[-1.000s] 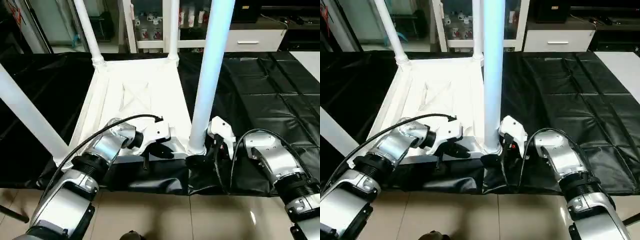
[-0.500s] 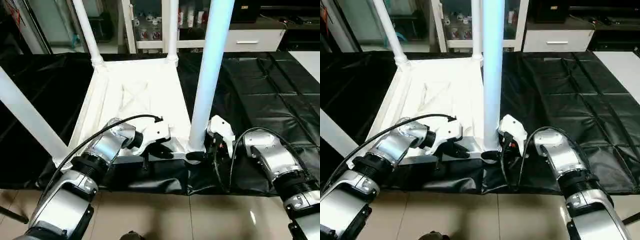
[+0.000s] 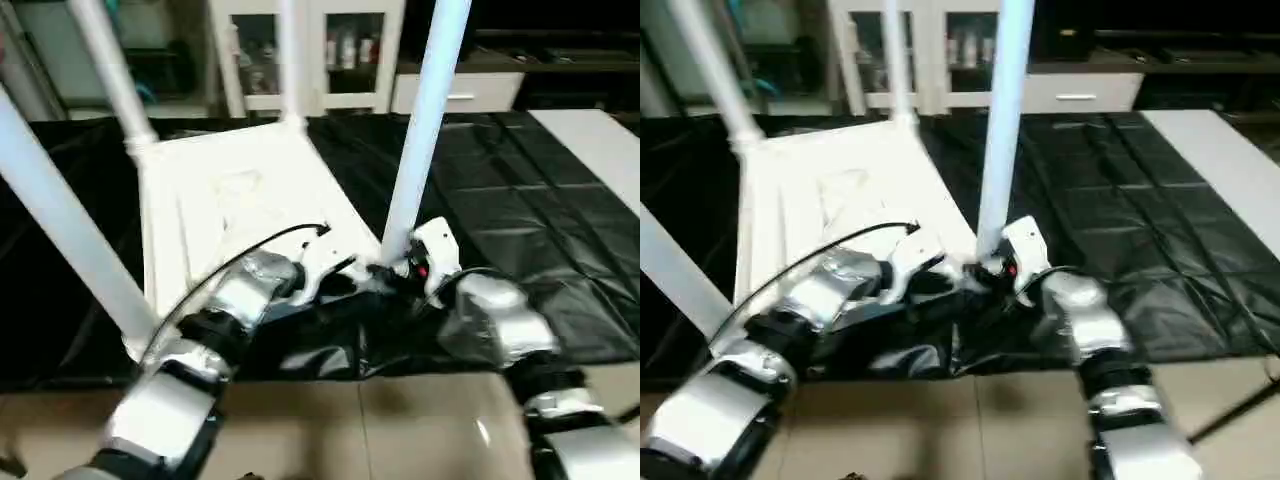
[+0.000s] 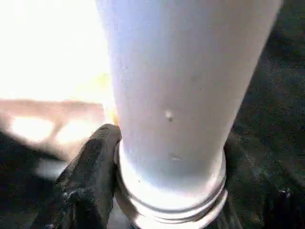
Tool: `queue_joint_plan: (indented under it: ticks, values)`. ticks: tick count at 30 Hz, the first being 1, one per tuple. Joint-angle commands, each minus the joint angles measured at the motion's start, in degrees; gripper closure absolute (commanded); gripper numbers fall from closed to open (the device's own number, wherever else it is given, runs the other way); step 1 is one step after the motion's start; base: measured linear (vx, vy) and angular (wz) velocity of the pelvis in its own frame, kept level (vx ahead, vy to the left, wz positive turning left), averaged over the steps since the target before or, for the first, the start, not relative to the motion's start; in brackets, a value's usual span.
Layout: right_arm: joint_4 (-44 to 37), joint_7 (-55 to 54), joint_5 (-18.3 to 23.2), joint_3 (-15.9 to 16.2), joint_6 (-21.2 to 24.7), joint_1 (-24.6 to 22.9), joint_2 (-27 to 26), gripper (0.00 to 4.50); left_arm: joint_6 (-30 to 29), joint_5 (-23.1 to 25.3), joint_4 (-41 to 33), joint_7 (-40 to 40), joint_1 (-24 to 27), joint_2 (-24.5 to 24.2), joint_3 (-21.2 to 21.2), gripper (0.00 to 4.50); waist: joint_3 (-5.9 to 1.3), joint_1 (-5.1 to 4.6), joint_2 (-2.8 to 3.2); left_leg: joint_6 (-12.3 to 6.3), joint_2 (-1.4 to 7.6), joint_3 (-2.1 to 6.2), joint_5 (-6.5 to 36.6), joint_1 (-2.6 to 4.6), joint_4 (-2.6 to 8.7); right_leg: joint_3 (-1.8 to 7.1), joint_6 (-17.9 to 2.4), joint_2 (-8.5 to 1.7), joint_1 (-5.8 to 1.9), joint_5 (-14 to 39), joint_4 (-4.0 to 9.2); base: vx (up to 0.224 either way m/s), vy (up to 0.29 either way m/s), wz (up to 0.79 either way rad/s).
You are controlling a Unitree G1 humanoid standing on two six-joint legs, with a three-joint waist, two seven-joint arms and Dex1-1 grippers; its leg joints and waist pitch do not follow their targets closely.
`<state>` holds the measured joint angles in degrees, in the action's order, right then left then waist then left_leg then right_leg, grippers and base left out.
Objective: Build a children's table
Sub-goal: Rotate leg to tighten
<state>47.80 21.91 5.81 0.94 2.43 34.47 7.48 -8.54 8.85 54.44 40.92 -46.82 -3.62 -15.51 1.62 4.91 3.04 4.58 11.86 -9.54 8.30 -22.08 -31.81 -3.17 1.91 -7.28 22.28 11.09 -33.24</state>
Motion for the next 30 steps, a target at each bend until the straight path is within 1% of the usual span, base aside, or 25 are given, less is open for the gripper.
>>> queue_joint_plan:
  ticks: [1, 2, 3, 4, 5, 7, 8, 9, 10, 12, 13, 14, 15, 16, 18, 19, 20, 21, 23, 24, 25, 26, 27, 29, 30]
  values:
    - [3.5, -11.9, 0.4, -2.8, 0.4, 1.4, -2.7, 1.77, -0.3, 0.5, 2.8, -6.4, -0.8, 1.0, 1.3, 4.50, -2.73, -0.29, 0.11, 2.07, 0.04, 0.34, 28.1, 0.91, 4.80, 0.22, -8.7, -0.44, -1.26, 20.6, 4.69, 0.000, 0.000, 0.00]
    - [4.4, -16.1, 0.1, -3.5, -0.2, 1.9, -3.8, 1.77, -0.1, 0.7, 3.2, -7.5, -1.2, 1.4, 1.4, 4.50, -2.81, -0.53, 0.14, 2.24, -0.07, 0.42, 28.7, 0.92, 4.78, 0.11, -8.9, -0.47, -1.40, 20.3, 4.65, 0.000, 0.000, 0.00]
    - [5.1, -18.6, 0.0, -3.8, -0.4, 2.5, -4.8, 1.77, 0.3, 0.9, 3.6, -8.6, -1.6, 1.7, 1.5, 4.50, -2.79, -0.70, 0.19, 2.11, -0.12, 0.30, 29.0, 0.97, 4.74, 0.16, -8.9, -0.45, -1.18, 20.2, 4.81, 0.000, 0.000, 0.00]
    - [6.0, -23.3, -1.4, -3.9, -1.6, 3.5, -6.4, 1.77, 1.2, 1.2, 4.6, -10.7, -2.5, 2.3, 2.0, 4.50, -2.83, -0.73, 0.39, 2.16, -0.08, 0.27, 29.2, 1.11, 4.70, 0.24, -9.0, -0.49, -1.05, 19.9, 4.86, 0.000, 0.000, 0.00]
    - [6.1, -23.4, -1.5, -3.8, -1.8, 3.6, -6.6, 1.77, 1.2, 1.2, 4.7, -10.9, -2.6, 2.4, 2.1, 4.50, -3.00, -0.88, 0.19, 2.05, -0.14, 0.15, 28.9, 1.17, 4.55, 0.33, -9.3, -0.41, -0.97, 18.5, 4.81, 0.000, 0.000, 0.00]
    - [7.1, -23.7, -2.6, -3.0, -3.1, 4.5, -7.7, 1.77, 1.9, 1.2, 5.8, -11.7, -3.3, 2.7, 2.4, 4.50, -3.21, -0.80, 0.39, 1.55, -0.16, 0.00, 27.0, 0.89, 4.42, 0.40, -9.8, -0.35, -1.21, 14.8, 4.53, 0.000, 0.000, 0.00]
    - [7.7, -22.6, -2.3, -3.0, -3.7, 4.9, -8.3, 1.77, 2.2, 1.1, 6.4, -11.6, -3.6, 2.8, 2.4, 4.50, -3.30, -0.81, 0.47, 1.21, -0.09, -0.07, 26.4, 0.92, 4.37, 0.40, -10.0, -0.26, -1.20, 13.8, 4.47, 0.000, 0.000, 0.00]
    - [8.1, -21.5, -1.5, -3.7, -5.1, 5.4, -9.0, 1.77, 2.8, 0.9, 7.5, -11.5, -4.1, 2.7, 2.3, 4.50, -3.28, -0.81, 0.26, 0.52, -0.07, -0.30, 26.1, 0.89, 4.22, 0.48, -10.5, -0.23, -1.05, 13.1, 4.44, 0.000, 0.000, 0.00]
    - [8.1, -21.3, -1.1, -4.1, -5.7, 5.5, -9.2, 1.77, 3.1, 0.8, 7.9, -11.5, -4.3, 2.7, 2.2, 4.50, -3.28, -0.76, 0.29, 0.35, -0.12, -0.36, 25.8, 0.83, 4.16, 0.51, -10.6, -0.27, -1.06, 13.1, 4.46, 0.000, 0.000, 0.00]
    - [7.6, -20.7, -1.2, -4.0, -6.3, 5.4, -9.1, 1.77, 3.3, 0.6, 8.2, -11.3, -4.3, 2.6, 2.2, 4.50, -3.42, -0.47, 0.33, -0.40, 0.03, -0.46, 23.2, 0.67, 4.04, 0.56, -11.2, -0.33, -1.28, 10.3, 4.20, 0.000, 0.000, 0.00]
    - [6.2, -18.5, -0.9, -3.7, -6.9, 4.9, -8.4, 1.77, 3.4, 0.5, 7.9, -10.4, -4.2, 2.3, 2.2, 4.50, -3.46, -0.37, 0.17, -0.60, 0.04, -0.51, 22.5, 0.61, 3.98, 0.55, -11.4, -0.34, -1.36, 9.4, 4.11, 0.000, 0.000, 0.00]
    - [5.2, -16.8, -0.7, -3.5, -7.4, 4.5, -7.9, 1.42, 3.4, 0.4, 7.7, -9.8, -4.1, 2.1, 2.2, 4.50, -3.54, -0.18, 0.30, -1.00, 0.09, -0.56, 21.5, 0.60, 3.88, 0.51, -11.9, -0.36, -1.45, 7.8, 3.90, 0.000, 0.000, 0.00]
    - [3.6, -14.4, -0.7, -3.1, -7.9, 3.9, -6.6, 1.07, 3.3, 0.4, 7.4, -7.8, -3.9, 1.7, 2.1, 4.50, -3.72, 0.21, 0.16, -1.58, 0.16, -0.57, 19.7, 0.56, 3.71, 0.45, -12.3, -0.41, -1.69, 5.4, 3.61, 0.000, 0.000, 0.00]
    - [3.6, -14.4, -0.7, -3.1, -7.9, 3.9, -6.6, 1.07, 3.3, 0.4, 7.4, -7.8, -3.9, 1.7, 2.1, 4.50, -3.83, 0.36, 0.21, -1.90, 0.18, -0.57, 18.3, 0.52, 3.58, 0.44, -12.6, -0.42, -1.76, 3.6, 3.40, 0.000, 0.000, 0.00]
    - [2.0, -11.5, -0.2, -3.1, -8.1, 3.3, -4.9, 0.87, 4.7, 0.2, 7.2, -6.1, -3.3, 1.0, 2.1, 4.50, -3.93, 0.40, 0.00, -3.55, 0.01, -0.58, 14.7, 0.11, 3.24, 0.24, -13.4, -0.34, -2.17, -1.7, 2.81, 0.000, 0.000, 0.00]
    - [0.7, -8.4, 0.6, -3.3, -8.3, 2.9, -3.4, 0.73, 5.3, 0.0, 6.5, -3.7, -2.6, 0.2, 1.9, 4.50, -4.05, 0.44, -0.18, -3.96, 0.00, -0.65, 13.9, 0.22, 3.07, 0.22, -13.8, -0.35, -2.17, -2.7, 2.76, 0.000, 0.000, 0.00]
    - [-0.9, -4.1, 2.1, -3.8, -8.2, 2.6, -2.2, 0.65, 5.8, -0.4, 5.9, -0.8, -1.8, -0.5, 1.7, 4.50, -4.20, 0.63, -0.25, -5.44, -0.03, -0.81, 12.4, 0.28, 2.72, 0.17, -14.8, -0.44, -2.24, -5.0, 2.57, 0.000, 0.000, 0.00]
    - [-1.9, -1.5, 3.3, -4.0, -7.3, 2.4, -1.6, 0.61, 5.4, -0.5, 5.5, 0.4, -1.4, -0.9, 1.5, 4.50, -4.08, 0.78, -0.03, -6.62, 0.02, -0.86, 11.1, 0.16, 2.55, 0.16, -15.3, -0.44, -2.13, -6.3, 2.45, 0.000, 0.000, 0.00]
    - [-3.1, 1.3, 4.2, -4.0, -6.4, 2.3, -0.8, 0.55, 5.7, -0.5, 5.0, 2.3, -0.9, -1.5, 1.0, 4.50, -3.97, 0.88, -0.05, -7.40, 0.17, -0.90, 11.8, 0.22, 2.62, 0.05, -15.7, -0.51, -2.19, -4.9, 2.49, 0.000, 0.000, 0.00]
    - [-6.4, 9.4, 5.3, -2.5, -3.7, 1.5, 2.3, 0.43, 6.1, -0.3, 3.6, 8.0, 0.7, -3.2, -0.6, 4.50, -3.88, 0.92, -0.16, -7.22, 0.28, -0.96, 12.8, 0.39, 2.70, 0.03, -15.9, -0.49, -2.11, -2.9, 2.67, 0.000, 0.000, 0.00]
    - [-8.5, 14.9, 5.2, -0.5, -2.5, 0.8, 4.8, 0.28, 6.1, -0.2, 2.7, 11.5, 1.5, -4.3, -1.6, 4.50, -3.78, 1.16, -0.35, -7.09, 0.39, -0.97, 13.0, 0.26, 2.71, 0.01, -15.9, -0.39, -2.33, -1.8, 2.70, 0.000, 0.000, 0.00]
    - [-10.5, 19.9, 5.1, 1.4, -0.9, 0.0, 7.0, 0.21, 5.7, 0.1, 2.0, 14.3, 2.0, -5.3, -2.5, 4.50, -3.75, 1.34, -0.43, -7.10, 0.50, -0.99, 13.4, 0.34, 2.76, -0.05, -15.8, -0.33, -2.33, -1.2, 2.75, 0.000, 0.000, 0.00]
    - [-11.7, 22.8, 5.0, 2.6, 0.1, -0.5, 8.3, 0.13, 5.4, 0.2, 1.7, 15.8, 2.2, -5.9, -3.0, 4.50, -3.70, 1.75, -0.19, -6.77, 0.71, -1.04, 13.9, 0.56, 2.73, 0.06, -15.7, -0.31, -2.15, -0.1, 2.74, 0.000, 0.000, 0.00]
    - [-13.1, 26.5, 4.8, 4.2, 1.2, -1.3, 10.0, 0.03, 5.7, 0.5, 1.2, 17.9, 2.5, -6.6, -3.7, 4.50, -3.52, 2.01, -0.13, -5.74, 0.77, -1.10, 15.7, 0.55, 2.98, 0.17, -15.8, -0.32, -1.94, 2.0, 2.83, 0.000, 0.000, 0.00]
    - [-14.4, 31.3, 4.3, 6.2, 1.8, -2.4, 12.4, 0.03, 5.9, 0.6, 0.2, 21.0, 3.1, -7.6, -4.6, 4.50, -3.51, 2.17, -0.18, -4.89, 0.83, -1.03, 17.2, 0.62, 3.12, 0.21, -15.6, -0.48, -1.92, 3.6, 2.90, 0.000, 0.000, 0.00]
